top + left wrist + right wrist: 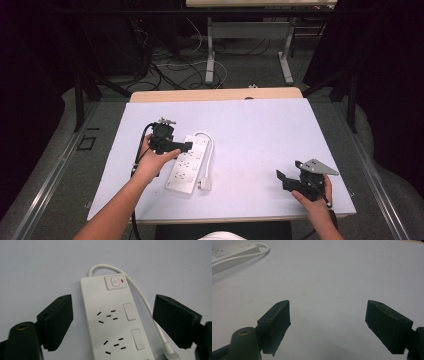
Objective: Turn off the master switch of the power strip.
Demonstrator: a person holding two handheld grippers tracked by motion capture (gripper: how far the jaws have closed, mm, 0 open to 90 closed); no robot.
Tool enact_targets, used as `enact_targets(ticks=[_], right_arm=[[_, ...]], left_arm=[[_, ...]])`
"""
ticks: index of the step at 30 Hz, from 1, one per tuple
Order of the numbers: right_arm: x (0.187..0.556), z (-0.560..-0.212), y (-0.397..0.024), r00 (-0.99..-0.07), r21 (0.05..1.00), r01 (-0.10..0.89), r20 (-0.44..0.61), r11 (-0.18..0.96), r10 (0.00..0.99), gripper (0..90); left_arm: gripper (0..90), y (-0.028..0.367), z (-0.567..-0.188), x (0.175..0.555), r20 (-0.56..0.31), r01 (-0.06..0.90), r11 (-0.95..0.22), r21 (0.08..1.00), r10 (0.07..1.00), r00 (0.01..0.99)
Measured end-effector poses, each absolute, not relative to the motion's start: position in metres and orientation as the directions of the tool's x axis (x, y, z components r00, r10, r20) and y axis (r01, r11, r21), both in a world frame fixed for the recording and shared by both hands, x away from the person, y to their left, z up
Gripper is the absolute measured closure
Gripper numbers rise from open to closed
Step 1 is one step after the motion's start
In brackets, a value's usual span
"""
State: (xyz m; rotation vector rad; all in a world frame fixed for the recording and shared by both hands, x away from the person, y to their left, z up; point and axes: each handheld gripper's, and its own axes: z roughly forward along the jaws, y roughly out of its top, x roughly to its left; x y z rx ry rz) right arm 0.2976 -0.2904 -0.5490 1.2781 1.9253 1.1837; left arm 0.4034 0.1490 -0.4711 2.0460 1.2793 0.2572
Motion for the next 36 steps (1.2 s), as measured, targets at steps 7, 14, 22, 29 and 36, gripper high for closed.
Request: enact_targets(ticks=[7, 14, 22, 29, 36], right_arm=[[0.298, -0.549, -0.29, -0.409, 0.883, 0.441, 0.034, 0.164, 0.912, 19.3], [0.298, -0.549, -0.29, -0.408, 0.883, 0.441, 0.035, 0.163, 0.912, 19.3], [0.298, -0.549, -0.289, -0.402, 0.884, 0.441, 0.038, 0.158, 0.915, 19.3], [0.297, -0.549, -0.287, -0.408, 0.883, 0.445, 0.05, 0.15, 0.911, 19.2], [0.297, -0.548, -0.287, -0.413, 0.88, 0.449, 0.05, 0.155, 0.909, 18.7]], left_arm=[[1.3, 0.156, -0.468, 0.397, -0.194, 0.715, -0.258, 0.65, 0.853, 0.484], [0.4, 0.166, -0.467, 0.389, -0.21, 0.73, -0.229, 0.645, 0.865, 0.456], [0.3, 0.179, -0.466, 0.382, -0.224, 0.726, -0.216, 0.652, 0.861, 0.457], [0.3, 0.188, -0.467, 0.375, -0.235, 0.727, -0.195, 0.658, 0.864, 0.444], [0.8, 0.196, -0.47, 0.371, -0.234, 0.725, -0.179, 0.665, 0.872, 0.43]])
